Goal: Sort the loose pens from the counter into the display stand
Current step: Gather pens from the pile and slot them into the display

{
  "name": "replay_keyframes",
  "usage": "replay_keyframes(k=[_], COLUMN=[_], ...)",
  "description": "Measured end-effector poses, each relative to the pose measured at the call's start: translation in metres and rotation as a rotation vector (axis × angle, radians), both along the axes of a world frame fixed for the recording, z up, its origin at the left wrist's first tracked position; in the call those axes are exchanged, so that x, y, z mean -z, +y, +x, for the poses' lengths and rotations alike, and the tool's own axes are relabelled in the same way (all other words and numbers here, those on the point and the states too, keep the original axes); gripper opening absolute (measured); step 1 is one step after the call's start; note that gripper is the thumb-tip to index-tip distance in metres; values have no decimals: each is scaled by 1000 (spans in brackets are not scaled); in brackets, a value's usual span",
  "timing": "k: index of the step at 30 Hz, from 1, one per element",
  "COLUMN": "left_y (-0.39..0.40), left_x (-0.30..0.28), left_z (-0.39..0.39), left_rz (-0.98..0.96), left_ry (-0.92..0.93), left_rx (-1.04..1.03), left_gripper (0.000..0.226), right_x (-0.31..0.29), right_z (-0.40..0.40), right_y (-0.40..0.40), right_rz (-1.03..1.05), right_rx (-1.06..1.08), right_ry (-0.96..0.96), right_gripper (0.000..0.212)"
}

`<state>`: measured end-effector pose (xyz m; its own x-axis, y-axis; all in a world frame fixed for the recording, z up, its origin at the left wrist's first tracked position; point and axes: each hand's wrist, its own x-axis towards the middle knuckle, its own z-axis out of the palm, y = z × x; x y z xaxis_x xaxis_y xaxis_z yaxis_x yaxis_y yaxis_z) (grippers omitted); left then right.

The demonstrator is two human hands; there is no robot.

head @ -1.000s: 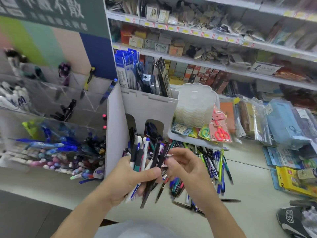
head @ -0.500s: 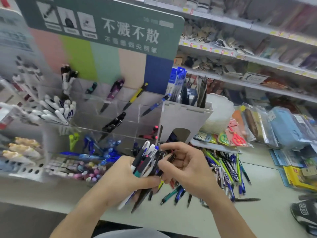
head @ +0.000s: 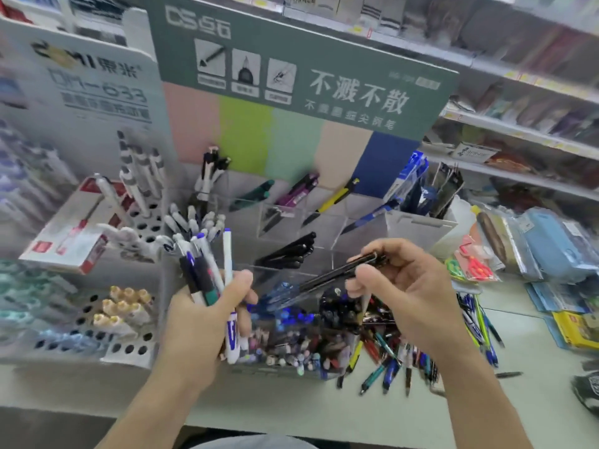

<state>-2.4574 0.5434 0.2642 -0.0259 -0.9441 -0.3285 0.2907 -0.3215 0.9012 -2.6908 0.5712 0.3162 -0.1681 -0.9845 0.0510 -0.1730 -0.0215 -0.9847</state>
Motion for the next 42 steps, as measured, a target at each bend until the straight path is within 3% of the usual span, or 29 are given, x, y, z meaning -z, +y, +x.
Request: replay_keyframes(k=[2, 6, 10, 14, 16, 20, 26, 29, 32, 35, 38, 42], left_y=[-6, -6, -1, 4, 6, 8, 10, 10, 9, 11, 14, 17], left_x=[0, 0, 2, 7, 7, 6, 7, 5, 1, -1, -3, -4], left_z=[10, 18, 22, 26, 24, 18, 11, 5, -7, -22, -37, -47], left_rz=[64, 166, 205, 246, 245, 265, 288, 223, 257, 217, 185, 176], left_ry=[99, 176, 331, 389, 387, 421, 450, 390, 342, 208, 147, 65], left_rx=[-67, 70, 149, 203, 224, 284, 378, 495, 531, 508, 514, 563], left_gripper=[24, 26, 22, 42, 43, 41, 48, 38, 48, 48, 25, 30], right_x=[-4, 9, 37, 51, 56, 69, 55, 40, 39, 44, 46, 46], right_z=[6, 30, 48, 55, 54, 54, 56, 61, 52, 37, 24, 1], right_y=[-9, -31, -52, -51, -51, -64, -62, -30, -13, -8, -4, -2], right_rz=[-87, -148, -61, -86, -117, -331, -434, -217, 181, 236, 272, 342], right_rx=[114, 231, 237, 232, 182, 121, 327, 143, -153, -146, -125, -181], right_ry=[50, 156, 500, 629, 645, 611, 440, 254, 245, 203, 128, 44], right_gripper=[14, 16, 15, 41, 43, 20, 3, 2, 33, 34, 38, 36])
